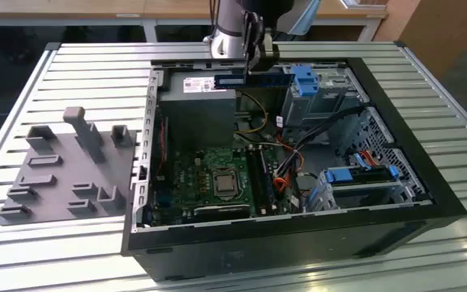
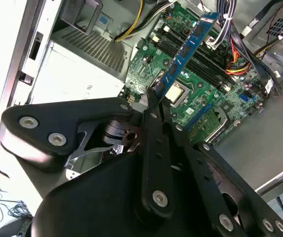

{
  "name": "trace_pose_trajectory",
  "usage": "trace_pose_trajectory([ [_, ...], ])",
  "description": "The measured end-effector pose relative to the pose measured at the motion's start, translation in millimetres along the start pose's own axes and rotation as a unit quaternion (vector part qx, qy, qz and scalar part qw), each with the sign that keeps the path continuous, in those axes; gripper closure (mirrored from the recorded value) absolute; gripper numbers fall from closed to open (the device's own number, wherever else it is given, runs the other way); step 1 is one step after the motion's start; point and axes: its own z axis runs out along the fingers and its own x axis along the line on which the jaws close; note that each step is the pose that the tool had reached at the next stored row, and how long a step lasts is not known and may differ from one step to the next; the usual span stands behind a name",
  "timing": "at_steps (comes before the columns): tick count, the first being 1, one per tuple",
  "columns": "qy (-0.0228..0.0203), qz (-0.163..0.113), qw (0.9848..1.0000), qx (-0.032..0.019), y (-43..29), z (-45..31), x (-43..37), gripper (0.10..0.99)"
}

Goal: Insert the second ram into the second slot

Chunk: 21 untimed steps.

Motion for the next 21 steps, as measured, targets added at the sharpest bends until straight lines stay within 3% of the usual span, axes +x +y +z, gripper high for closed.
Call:
trace_pose_trajectory([
  [21,0.0,0.0,1.0,0.0,0.1,-0.1,6.1,0.949],
])
